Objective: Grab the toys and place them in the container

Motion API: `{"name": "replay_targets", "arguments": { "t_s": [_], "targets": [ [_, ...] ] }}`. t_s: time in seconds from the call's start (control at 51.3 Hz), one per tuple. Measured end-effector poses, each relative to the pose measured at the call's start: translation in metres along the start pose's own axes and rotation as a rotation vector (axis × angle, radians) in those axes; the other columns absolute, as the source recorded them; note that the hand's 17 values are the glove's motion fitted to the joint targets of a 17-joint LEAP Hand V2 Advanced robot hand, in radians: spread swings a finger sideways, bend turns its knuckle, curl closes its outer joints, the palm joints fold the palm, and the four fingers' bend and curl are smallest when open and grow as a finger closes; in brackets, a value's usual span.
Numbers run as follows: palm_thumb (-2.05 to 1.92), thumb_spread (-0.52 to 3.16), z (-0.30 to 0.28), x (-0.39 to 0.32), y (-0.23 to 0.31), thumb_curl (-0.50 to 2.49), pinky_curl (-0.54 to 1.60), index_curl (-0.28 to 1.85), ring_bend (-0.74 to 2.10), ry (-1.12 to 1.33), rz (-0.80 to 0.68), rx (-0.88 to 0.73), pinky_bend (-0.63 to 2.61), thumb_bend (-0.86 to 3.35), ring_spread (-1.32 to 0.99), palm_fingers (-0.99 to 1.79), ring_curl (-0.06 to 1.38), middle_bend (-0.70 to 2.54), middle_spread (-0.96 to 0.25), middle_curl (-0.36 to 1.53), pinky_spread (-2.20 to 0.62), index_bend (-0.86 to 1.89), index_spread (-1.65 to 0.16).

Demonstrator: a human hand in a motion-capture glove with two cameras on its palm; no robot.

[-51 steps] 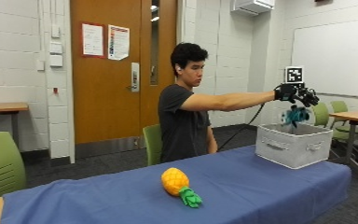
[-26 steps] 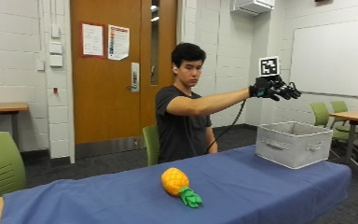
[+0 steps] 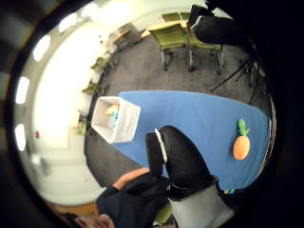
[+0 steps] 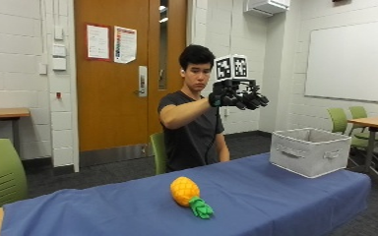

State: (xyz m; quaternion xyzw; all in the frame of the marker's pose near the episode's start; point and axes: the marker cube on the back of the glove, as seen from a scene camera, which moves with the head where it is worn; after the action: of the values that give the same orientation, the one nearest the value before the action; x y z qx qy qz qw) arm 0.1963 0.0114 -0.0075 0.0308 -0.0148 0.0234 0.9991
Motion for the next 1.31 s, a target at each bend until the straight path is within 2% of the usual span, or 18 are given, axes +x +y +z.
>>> {"name": "replay_targets", "arguments": {
  "t_s": [0.214, 0.604, 0.838, 1.111, 1.306],
  "targets": [
    [-0.02, 1.28, 0.032, 0.069, 0.015, 0.32, 0.33, 0.58, 0.67, 0.012, 0.092, -0.02, 1.02, -0.03, -0.25, 0.08, 0.26, 0.33, -0.2, 0.49, -0.06, 0.23, -0.41],
    [-0.03, 1.23, 0.168, 0.17, 0.043, 0.29, 0.34, 0.55, 0.47, -0.008, 0.242, -0.181, 1.04, -0.03, -0.22, 0.0, 0.21, 0.22, -0.2, 0.45, 0.0, 0.19, -0.42],
    [-0.03, 1.21, 0.223, 0.186, 0.061, 0.27, 0.34, 0.51, 0.34, 0.004, 0.275, -0.287, 1.07, -0.03, -0.18, -0.05, 0.19, 0.17, -0.18, 0.43, 0.01, 0.17, -0.42],
    [-0.03, 1.2, 0.265, 0.196, 0.08, 0.26, 0.35, 0.47, 0.32, 0.025, 0.293, -0.386, 1.08, -0.03, -0.16, -0.06, 0.21, 0.14, -0.16, 0.37, 0.01, 0.17, -0.41],
    [0.01, 1.21, 0.27, 0.201, 0.107, 0.27, 0.36, 0.46, 0.31, 0.019, 0.29, -0.356, 1.16, -0.01, -0.14, -0.01, 0.23, 0.11, -0.13, 0.32, -0.01, 0.19, -0.41]
  ]
}}
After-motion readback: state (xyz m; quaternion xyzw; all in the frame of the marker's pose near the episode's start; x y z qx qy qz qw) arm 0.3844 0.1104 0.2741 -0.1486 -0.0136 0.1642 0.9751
